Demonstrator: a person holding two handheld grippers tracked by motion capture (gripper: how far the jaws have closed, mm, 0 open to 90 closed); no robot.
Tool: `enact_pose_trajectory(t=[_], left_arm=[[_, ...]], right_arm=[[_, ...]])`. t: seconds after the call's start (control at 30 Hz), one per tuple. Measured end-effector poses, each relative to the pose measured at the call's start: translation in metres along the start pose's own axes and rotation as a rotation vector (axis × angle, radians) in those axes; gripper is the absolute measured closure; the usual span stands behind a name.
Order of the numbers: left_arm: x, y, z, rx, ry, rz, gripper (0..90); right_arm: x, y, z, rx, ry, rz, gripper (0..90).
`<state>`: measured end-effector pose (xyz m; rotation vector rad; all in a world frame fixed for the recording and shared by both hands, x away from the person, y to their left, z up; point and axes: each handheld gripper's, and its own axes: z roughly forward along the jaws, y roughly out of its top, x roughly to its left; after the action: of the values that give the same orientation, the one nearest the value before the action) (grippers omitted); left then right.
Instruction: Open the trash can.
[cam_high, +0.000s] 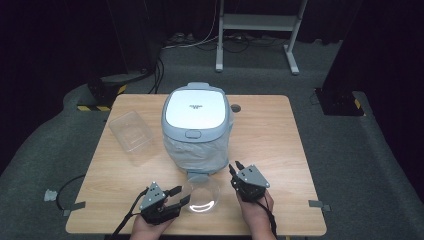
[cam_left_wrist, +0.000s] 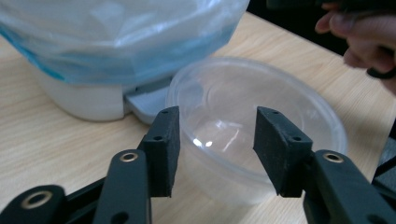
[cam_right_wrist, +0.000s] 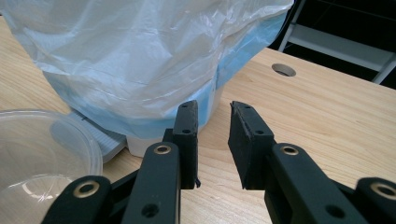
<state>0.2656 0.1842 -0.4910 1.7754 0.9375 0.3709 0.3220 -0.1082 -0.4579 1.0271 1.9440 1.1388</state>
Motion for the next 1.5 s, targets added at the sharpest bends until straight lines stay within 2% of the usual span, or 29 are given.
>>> enact_pose_trajectory(t=[0.1, 0.17, 0.23, 0.3, 0.33, 0.4, 0.43, 0.47, 0.5, 0.63, 0.67, 0.87, 0.97, 1.1, 1.2, 1.23, 1.27, 1.3, 1.33, 1.37, 1.43, 1.47, 1.5], left_arm=[[0.003, 0.001, -0.009, 0.001, 0.002, -0.004, 43.8], [0.005, 0.000, -0.017, 0.004, 0.022, 0.008, 44.3], [0.004, -0.001, -0.020, 0.014, 0.049, 0.029, 51.3], [0.004, -0.003, -0.022, 0.026, 0.094, 0.036, 58.0], [0.007, -0.007, -0.022, 0.039, 0.131, 0.033, 64.6], [0.008, -0.008, -0.021, 0.049, 0.139, 0.028, 67.7], [0.008, -0.012, -0.019, 0.072, 0.145, 0.024, 68.5], [0.008, -0.012, -0.019, 0.072, 0.145, 0.024, 68.6], [0.006, -0.013, -0.015, 0.094, 0.133, 0.018, 68.6], [0.001, -0.009, -0.008, 0.090, 0.111, 0.013, 67.7], [-0.001, -0.007, -0.004, 0.090, 0.099, 0.006, 67.4], [-0.012, 0.004, 0.028, 0.103, 0.050, 0.030, 66.5], [-0.008, 0.006, 0.036, 0.099, 0.043, 0.005, 65.2], [0.008, 0.009, 0.019, 0.067, 0.092, -0.003, 63.5], [0.029, 0.011, -0.001, 0.039, 0.160, -0.023, 60.4], [0.046, 0.015, -0.013, 0.021, 0.216, -0.039, 58.8], [0.046, 0.015, -0.013, 0.021, 0.216, -0.039, 57.7], [0.056, 0.017, -0.020, 0.005, 0.243, -0.048, 56.7], [0.074, 0.022, -0.031, -0.031, 0.304, -0.055, 55.6], [0.074, 0.022, -0.031, -0.031, 0.304, -0.055, 54.8], [0.094, 0.027, -0.037, -0.040, 0.376, -0.041, 53.6], [0.114, 0.028, -0.040, -0.043, 0.431, -0.041, 51.4], [0.114, 0.028, -0.040, -0.043, 0.431, -0.041, 50.3]], right_arm=[[-0.003, -0.001, 0.000, -0.001, -0.004, 0.006, 72.4], [-0.003, -0.001, 0.000, -0.001, -0.006, 0.009, 72.5], [-0.004, -0.001, 0.001, -0.002, -0.008, 0.008, 72.5], [-0.003, -0.001, 0.002, -0.002, -0.009, 0.008, 72.5], [-0.003, 0.000, 0.001, -0.004, -0.010, 0.006, 72.5], [-0.003, 0.000, 0.000, -0.007, -0.010, 0.006, 72.5], [-0.003, 0.001, -0.001, -0.011, -0.011, 0.007, 72.6], [-0.003, 0.001, -0.001, -0.011, -0.011, 0.007, 72.6], [-0.004, 0.000, -0.001, -0.012, -0.009, 0.008, 72.6], [-0.005, 0.000, -0.001, -0.009, -0.008, 0.013, 72.6], [-0.005, 0.000, -0.001, -0.010, -0.008, 0.016, 72.6], [-0.008, -0.001, 0.000, -0.009, -0.017, 0.014, 72.6], [-0.012, -0.003, -0.001, -0.006, -0.030, 0.025, 72.6], [-0.020, -0.005, -0.002, -0.011, -0.041, 0.043, 72.6], [-0.022, -0.005, -0.002, -0.013, -0.043, 0.040, 72.6], [-0.022, -0.005, -0.002, -0.013, -0.044, 0.039, 72.6], [-0.022, -0.005, -0.002, -0.013, -0.044, 0.039, 72.6], [-0.022, -0.005, -0.002, -0.012, -0.046, 0.038, 72.5], [-0.021, -0.005, -0.002, -0.013, -0.045, 0.035, 72.6], [-0.021, -0.005, -0.002, -0.013, -0.045, 0.035, 72.6], [-0.020, -0.005, -0.002, -0.010, -0.047, 0.037, 72.6], [-0.019, -0.005, -0.001, -0.006, -0.045, 0.035, 72.6], [-0.019, -0.005, -0.001, -0.006, -0.045, 0.035, 72.6]])
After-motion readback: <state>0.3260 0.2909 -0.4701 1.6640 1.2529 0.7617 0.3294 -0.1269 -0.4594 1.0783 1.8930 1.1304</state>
